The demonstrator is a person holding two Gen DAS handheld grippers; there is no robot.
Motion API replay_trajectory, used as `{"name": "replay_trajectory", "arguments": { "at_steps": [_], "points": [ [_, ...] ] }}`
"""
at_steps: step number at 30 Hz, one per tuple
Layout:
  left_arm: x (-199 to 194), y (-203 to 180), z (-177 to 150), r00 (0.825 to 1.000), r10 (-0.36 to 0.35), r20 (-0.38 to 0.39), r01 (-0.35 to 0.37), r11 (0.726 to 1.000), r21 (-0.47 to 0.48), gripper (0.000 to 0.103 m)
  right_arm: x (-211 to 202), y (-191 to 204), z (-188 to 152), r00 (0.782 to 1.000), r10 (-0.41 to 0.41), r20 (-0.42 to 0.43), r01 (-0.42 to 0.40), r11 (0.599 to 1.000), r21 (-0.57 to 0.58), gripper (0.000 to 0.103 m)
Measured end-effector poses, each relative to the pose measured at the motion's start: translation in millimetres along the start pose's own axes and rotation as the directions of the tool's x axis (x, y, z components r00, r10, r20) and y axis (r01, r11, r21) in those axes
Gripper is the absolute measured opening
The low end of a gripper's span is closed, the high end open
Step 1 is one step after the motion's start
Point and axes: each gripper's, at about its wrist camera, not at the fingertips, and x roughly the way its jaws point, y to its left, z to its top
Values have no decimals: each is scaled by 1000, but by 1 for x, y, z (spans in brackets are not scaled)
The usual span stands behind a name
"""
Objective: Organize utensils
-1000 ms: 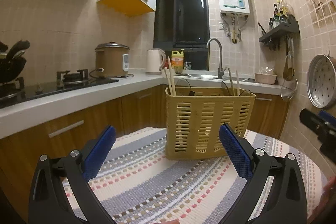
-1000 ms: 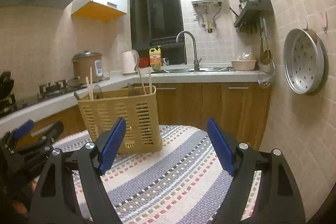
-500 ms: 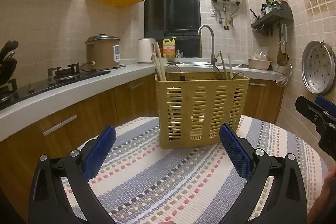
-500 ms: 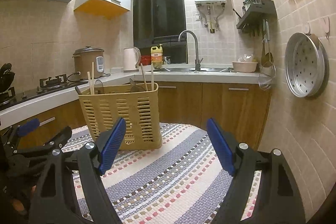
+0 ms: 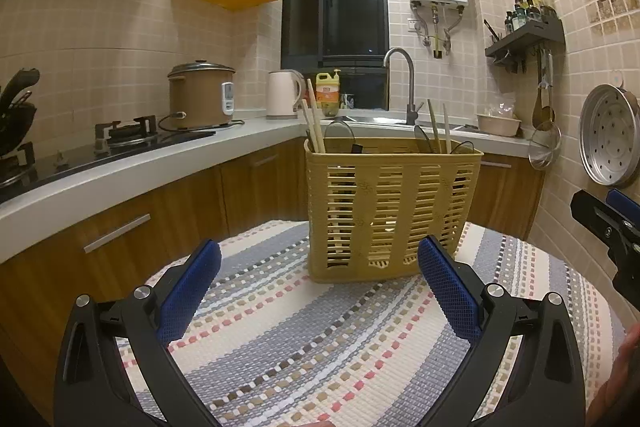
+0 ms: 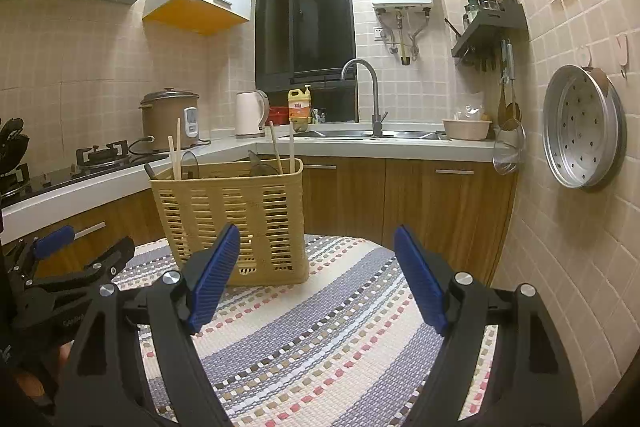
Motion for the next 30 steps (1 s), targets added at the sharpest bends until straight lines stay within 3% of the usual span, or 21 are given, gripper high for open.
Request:
{"name": "replay_trajectory", "arguments": {
  "at_steps": [30],
  "points": [
    [-1,-2,0,1000,4,-7,-4,1000,1,95,-3,2,0,1000,1,5,-1,1000,-8,78]
  ]
}}
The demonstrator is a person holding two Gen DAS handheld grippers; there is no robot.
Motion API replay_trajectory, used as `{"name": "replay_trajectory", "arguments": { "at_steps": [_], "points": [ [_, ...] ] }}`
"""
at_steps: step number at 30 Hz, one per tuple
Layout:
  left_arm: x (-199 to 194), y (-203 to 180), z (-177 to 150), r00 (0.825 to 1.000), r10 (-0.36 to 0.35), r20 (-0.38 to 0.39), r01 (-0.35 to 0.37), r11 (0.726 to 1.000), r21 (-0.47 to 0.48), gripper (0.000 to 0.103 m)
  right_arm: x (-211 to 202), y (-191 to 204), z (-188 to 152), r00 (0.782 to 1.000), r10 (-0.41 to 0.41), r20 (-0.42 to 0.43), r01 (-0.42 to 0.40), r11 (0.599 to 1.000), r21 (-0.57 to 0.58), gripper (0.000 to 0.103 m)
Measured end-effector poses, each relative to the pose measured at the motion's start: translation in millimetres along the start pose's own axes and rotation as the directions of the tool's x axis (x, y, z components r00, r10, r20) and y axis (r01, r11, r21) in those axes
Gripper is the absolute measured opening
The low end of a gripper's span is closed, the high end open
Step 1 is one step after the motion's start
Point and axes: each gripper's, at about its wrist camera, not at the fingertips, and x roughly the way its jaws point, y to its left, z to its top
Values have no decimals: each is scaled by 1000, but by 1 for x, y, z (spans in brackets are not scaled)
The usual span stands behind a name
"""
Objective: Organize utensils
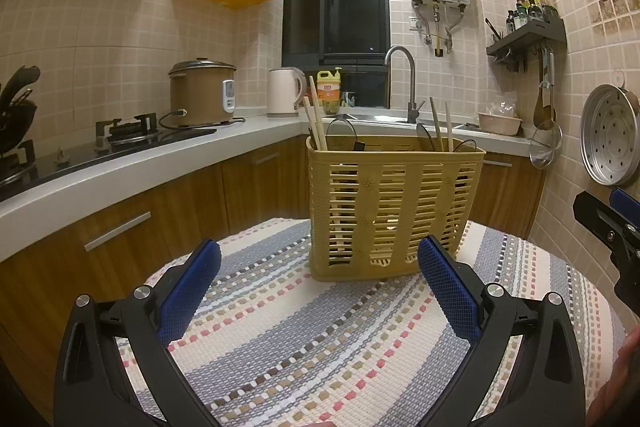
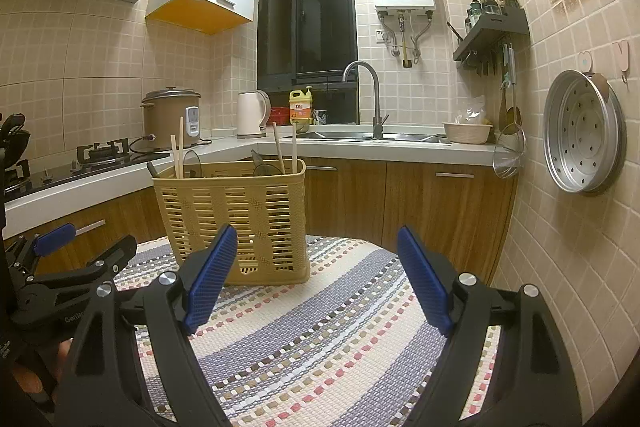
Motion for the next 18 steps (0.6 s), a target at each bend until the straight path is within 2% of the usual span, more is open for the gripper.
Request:
{"name": "replay_trajectory", "arguments": {
  "at_steps": [18],
  "points": [
    [-2,-4,0,1000,16,4,-16,1000,8,95,-1,1,-1,1000,8,-1,-8,1000,-13,81]
  ]
}}
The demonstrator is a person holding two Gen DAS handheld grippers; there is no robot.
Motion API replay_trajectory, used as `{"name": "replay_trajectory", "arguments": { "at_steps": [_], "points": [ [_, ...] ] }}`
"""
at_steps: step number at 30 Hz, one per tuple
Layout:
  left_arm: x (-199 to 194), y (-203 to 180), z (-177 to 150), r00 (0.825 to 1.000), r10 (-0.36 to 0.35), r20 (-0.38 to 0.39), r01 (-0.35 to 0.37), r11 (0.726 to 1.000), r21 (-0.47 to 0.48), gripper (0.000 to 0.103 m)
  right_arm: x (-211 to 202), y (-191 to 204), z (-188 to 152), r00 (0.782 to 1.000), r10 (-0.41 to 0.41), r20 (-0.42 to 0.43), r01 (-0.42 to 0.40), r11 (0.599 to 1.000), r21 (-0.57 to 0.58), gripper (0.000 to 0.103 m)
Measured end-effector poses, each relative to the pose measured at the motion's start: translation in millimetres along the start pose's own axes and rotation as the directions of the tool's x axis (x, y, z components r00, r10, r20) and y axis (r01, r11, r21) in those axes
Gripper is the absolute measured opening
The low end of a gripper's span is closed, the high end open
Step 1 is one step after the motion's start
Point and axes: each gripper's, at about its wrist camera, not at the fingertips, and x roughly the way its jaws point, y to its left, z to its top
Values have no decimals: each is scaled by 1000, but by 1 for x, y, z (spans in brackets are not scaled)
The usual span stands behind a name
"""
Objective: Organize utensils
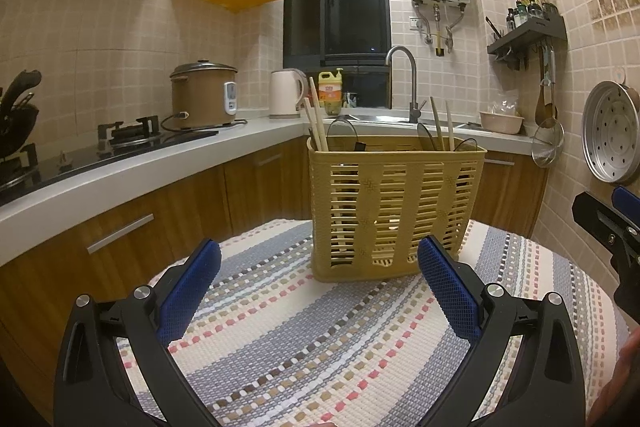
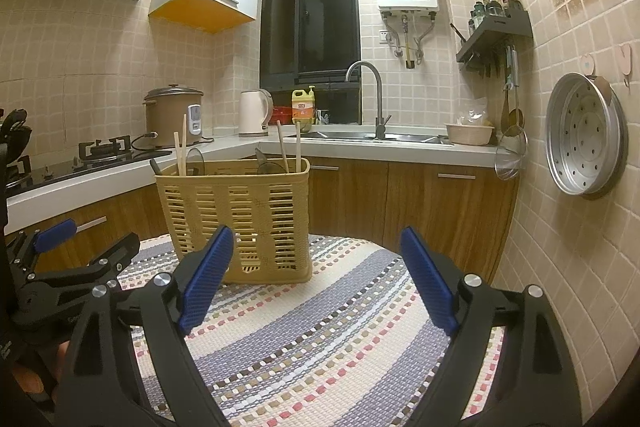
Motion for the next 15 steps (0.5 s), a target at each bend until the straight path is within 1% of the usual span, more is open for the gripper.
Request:
{"name": "replay_trajectory", "arguments": {
  "at_steps": [15],
  "points": [
    [0,-1,0,1000,1,1,-1,1000,3,95,2,-2,-1,1000,6,-4,-6,1000,-10,81]
  ]
}}
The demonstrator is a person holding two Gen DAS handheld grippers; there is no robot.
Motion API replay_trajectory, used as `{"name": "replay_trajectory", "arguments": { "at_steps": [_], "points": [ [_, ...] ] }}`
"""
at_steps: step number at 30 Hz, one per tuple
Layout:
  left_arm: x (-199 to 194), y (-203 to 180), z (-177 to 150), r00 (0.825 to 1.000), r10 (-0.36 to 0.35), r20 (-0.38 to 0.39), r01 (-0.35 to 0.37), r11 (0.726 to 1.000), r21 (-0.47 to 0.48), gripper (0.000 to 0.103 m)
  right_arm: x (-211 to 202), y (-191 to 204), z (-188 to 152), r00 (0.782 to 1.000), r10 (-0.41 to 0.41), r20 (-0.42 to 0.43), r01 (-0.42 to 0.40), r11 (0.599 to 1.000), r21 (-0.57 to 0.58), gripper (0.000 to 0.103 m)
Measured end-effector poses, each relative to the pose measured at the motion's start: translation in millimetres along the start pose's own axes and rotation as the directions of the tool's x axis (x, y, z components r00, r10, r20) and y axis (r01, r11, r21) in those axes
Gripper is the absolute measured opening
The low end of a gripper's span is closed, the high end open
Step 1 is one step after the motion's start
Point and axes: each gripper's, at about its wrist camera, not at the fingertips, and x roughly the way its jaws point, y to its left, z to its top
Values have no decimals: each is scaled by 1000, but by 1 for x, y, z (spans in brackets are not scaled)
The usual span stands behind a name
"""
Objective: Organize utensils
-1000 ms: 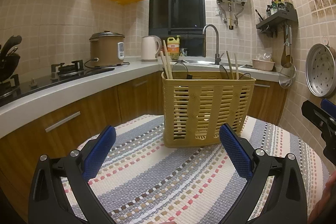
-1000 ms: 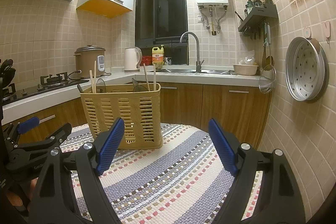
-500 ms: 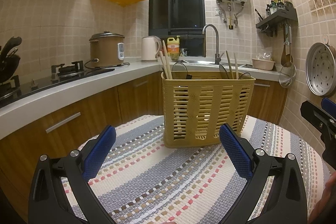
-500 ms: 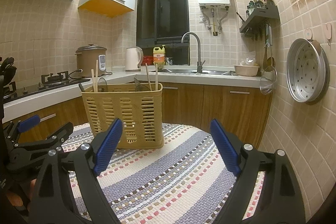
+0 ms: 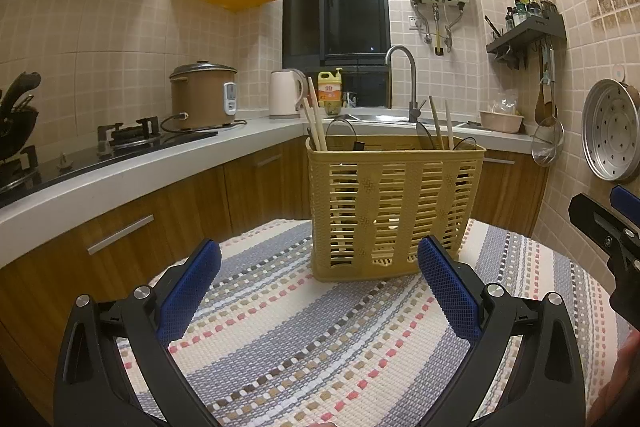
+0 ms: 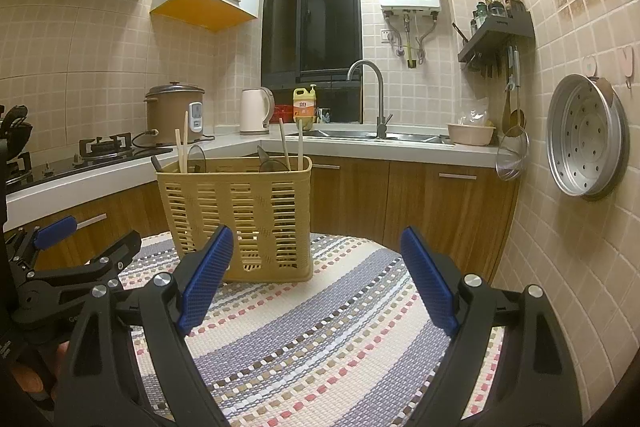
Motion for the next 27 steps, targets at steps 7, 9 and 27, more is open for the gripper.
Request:
{"name": "replay_trajectory", "arguments": {
  "at_steps": [7,9,27],
  "points": [
    [0,0,0,1000,2,4,-2,1000,3,95,2,1,-1,1000,5,-1,-5,1000,-14,81],
    [0,0,0,1000,1,1,-1,1000,4,95,2,1,-1,1000,7,-2,-7,1000,-10,81],
    [9,2,-6,1000,-1,-20,1,1000,-2,95,2,-6,-1,1000,21,-12,-21,1000,22,81]
  ]
}}
